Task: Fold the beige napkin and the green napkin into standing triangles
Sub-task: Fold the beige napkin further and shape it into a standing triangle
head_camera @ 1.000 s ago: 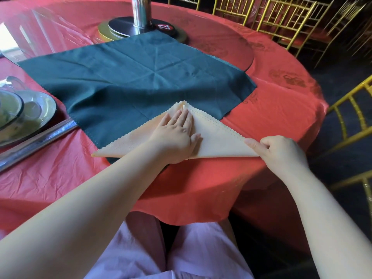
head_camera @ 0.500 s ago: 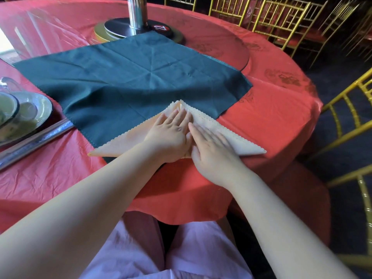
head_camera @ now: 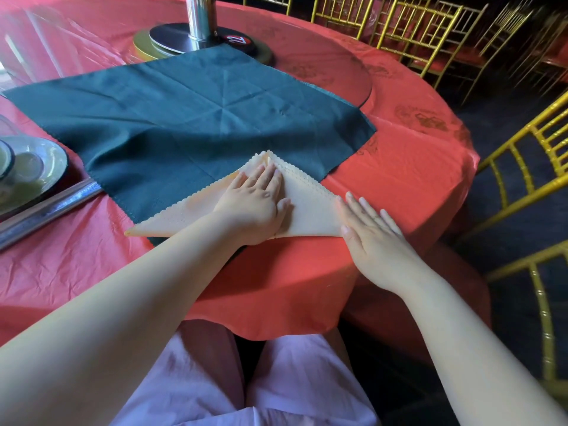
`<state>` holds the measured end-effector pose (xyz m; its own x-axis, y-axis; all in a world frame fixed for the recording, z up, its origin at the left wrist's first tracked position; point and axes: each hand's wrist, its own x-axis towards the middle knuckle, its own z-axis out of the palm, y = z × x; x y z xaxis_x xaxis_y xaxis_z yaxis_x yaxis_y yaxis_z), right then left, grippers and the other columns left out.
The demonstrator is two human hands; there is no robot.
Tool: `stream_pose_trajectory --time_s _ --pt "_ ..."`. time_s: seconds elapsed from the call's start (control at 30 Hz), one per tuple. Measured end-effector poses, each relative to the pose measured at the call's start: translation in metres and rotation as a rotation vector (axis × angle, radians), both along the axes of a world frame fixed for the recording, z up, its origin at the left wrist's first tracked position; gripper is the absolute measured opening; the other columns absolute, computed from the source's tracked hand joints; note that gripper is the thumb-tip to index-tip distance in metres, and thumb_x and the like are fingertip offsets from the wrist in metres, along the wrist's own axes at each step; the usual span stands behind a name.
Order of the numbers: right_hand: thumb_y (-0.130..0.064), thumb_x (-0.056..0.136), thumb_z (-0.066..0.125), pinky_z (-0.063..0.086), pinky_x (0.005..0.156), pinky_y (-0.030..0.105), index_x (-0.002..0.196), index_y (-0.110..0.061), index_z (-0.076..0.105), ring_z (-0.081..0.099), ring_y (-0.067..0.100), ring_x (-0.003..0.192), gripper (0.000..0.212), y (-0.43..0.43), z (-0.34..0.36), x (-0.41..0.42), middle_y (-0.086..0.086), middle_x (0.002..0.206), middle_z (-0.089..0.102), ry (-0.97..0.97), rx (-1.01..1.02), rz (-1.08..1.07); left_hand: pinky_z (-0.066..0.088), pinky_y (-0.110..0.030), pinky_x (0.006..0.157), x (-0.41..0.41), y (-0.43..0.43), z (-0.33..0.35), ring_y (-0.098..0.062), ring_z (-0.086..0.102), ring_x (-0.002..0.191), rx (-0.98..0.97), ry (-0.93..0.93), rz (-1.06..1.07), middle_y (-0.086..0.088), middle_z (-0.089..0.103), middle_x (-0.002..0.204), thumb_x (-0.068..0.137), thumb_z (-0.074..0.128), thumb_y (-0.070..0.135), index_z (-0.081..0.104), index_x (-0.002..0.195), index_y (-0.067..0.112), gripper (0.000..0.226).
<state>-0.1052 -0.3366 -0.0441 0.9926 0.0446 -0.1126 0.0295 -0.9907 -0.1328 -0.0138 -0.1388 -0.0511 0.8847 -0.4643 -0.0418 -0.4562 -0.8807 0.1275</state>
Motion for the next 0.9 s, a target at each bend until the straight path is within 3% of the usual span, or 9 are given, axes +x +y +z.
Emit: stream_pose_trajectory --time_s 0.13,0.27,0.3,0.4,0.6,0.9 --pt "-0.024 0.099 0.021 -0.014 0.114 0.035 0.149 -0.026 0.004 -0.01 0.008 0.144 0.053 0.017 0.01 0.006 -0.008 0.157 -0.007 -0.066 0.032 0.01 0.0 -0.032 0.116 -0.002 0.003 0.003 -0.014 -0.001 0.144 -0.177 -0.023 -0.003 -0.001 0.001 0.157 0.1 0.016 0.038 0.007 0.148 0.016 0.054" --pt "-0.025 0.099 0.032 -0.012 0.113 0.034 0.145 -0.024 0.025 -0.006 0.004 0.143 0.047 0.059 0.021 0.018 -0.008 0.158 0.002 -0.124 0.166 0.276 0.014 -0.033 0.115 -0.013 0.016 0.023 -0.015 0.024 0.139 -0.769 0.116 0.043 -0.002 0.034 0.148 0.1 0.026 0.033 0.029 0.143 0.014 0.047" --pt "-0.027 0.098 0.034 -0.011 0.113 0.032 0.144 -0.026 0.028 -0.005 0.003 0.143 0.046 0.068 0.022 0.022 -0.009 0.157 0.005 -0.124 0.191 0.332 0.019 -0.034 0.113 -0.018 0.022 0.028 -0.017 0.031 0.136 -0.822 0.098 0.04 -0.003 0.041 0.142 0.097 0.026 0.036 0.033 0.141 0.013 0.05" --pt "-0.031 0.099 0.034 -0.009 0.116 0.031 0.147 -0.03 0.019 -0.005 0.004 0.143 0.05 0.086 0.024 0.035 -0.014 0.156 0.009 -0.1 0.188 0.414 0.016 -0.033 0.114 -0.033 0.042 0.034 -0.019 0.023 0.14 -0.643 -0.032 0.02 -0.002 0.04 0.144 0.097 0.025 0.034 0.033 0.141 0.012 0.05" --pt "-0.033 0.1 0.023 -0.004 0.117 0.036 0.148 -0.032 0.014 -0.005 0.004 0.143 0.048 0.091 0.007 0.043 -0.017 0.156 0.003 -0.021 0.076 0.377 -0.003 -0.037 0.117 -0.047 0.056 0.011 -0.012 -0.006 0.144 -0.093 -0.038 0.096 0.005 0.0 0.157 0.097 0.014 0.045 0.002 0.148 0.018 0.059" --pt "-0.036 0.1 0.017 -0.007 0.117 0.033 0.149 -0.031 0.001 -0.011 0.001 0.142 0.051 0.089 0.004 0.044 -0.017 0.156 -0.007 0.016 0.024 0.368 0.002 -0.04 0.116 -0.042 0.069 -0.001 -0.011 -0.006 0.144 -0.018 -0.033 0.163 0.007 -0.007 0.157 0.081 0.005 0.069 -0.001 0.148 0.024 0.081"
